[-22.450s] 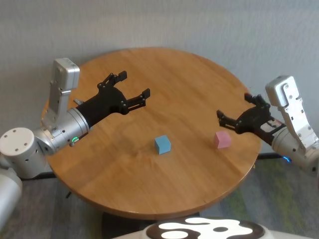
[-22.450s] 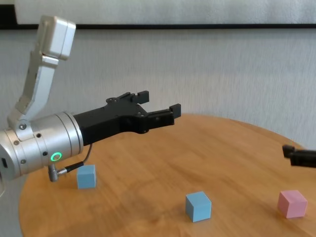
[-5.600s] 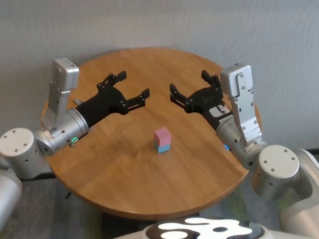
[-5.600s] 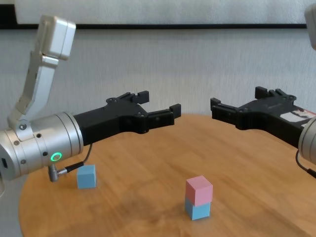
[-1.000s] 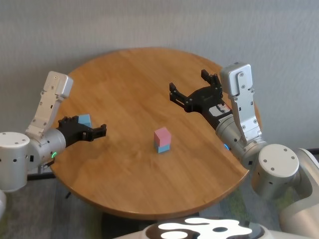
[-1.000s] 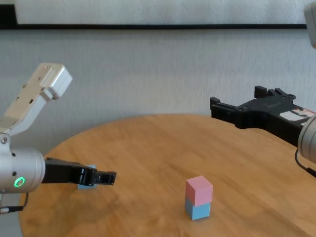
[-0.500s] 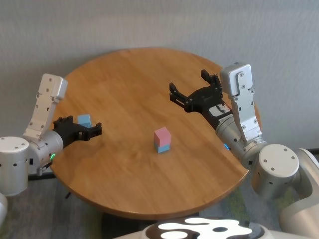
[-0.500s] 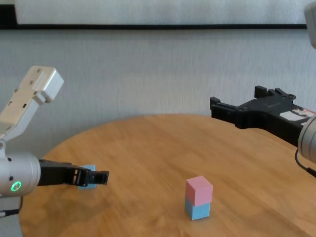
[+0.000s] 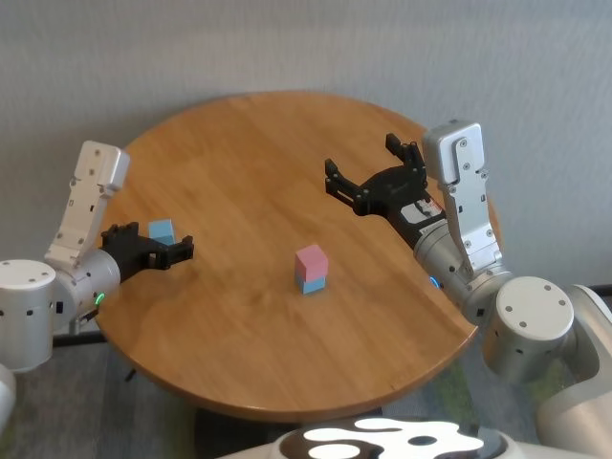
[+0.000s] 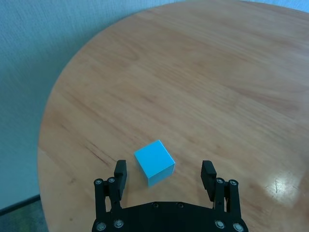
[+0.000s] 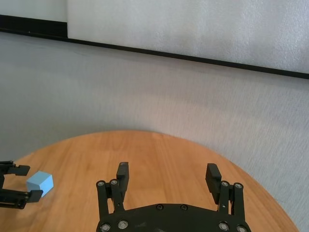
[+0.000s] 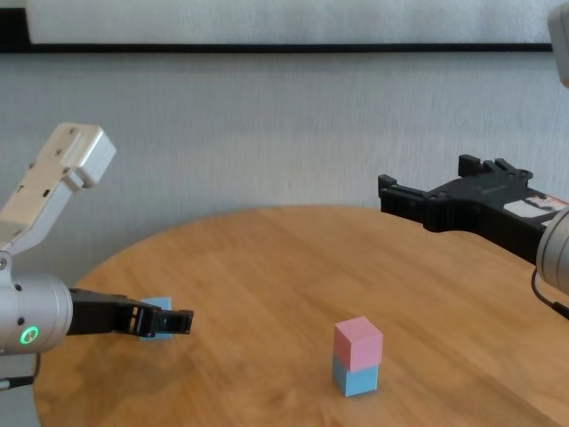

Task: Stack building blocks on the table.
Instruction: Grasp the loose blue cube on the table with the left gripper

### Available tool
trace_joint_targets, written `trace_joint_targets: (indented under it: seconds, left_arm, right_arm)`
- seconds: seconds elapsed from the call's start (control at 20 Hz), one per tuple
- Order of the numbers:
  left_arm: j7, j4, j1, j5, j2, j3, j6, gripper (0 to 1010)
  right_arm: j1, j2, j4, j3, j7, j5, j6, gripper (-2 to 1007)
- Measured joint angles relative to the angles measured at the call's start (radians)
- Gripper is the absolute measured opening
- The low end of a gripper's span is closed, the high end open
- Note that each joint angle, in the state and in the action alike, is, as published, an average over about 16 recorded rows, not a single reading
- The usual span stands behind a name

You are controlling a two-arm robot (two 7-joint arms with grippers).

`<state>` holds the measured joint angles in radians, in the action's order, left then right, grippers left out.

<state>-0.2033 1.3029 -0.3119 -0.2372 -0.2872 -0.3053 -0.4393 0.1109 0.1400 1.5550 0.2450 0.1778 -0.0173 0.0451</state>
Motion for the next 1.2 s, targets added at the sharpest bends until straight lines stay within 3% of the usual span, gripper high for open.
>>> trace_joint_targets:
  seconds: [1.2]
  left_arm:
    - [-0.058,-0.145,-0.08,0.044,0.035,0.032,0.05,1002]
  right_arm:
    - [0.0,0.0,0.0,0.0,0.0,0.0,0.0,1005]
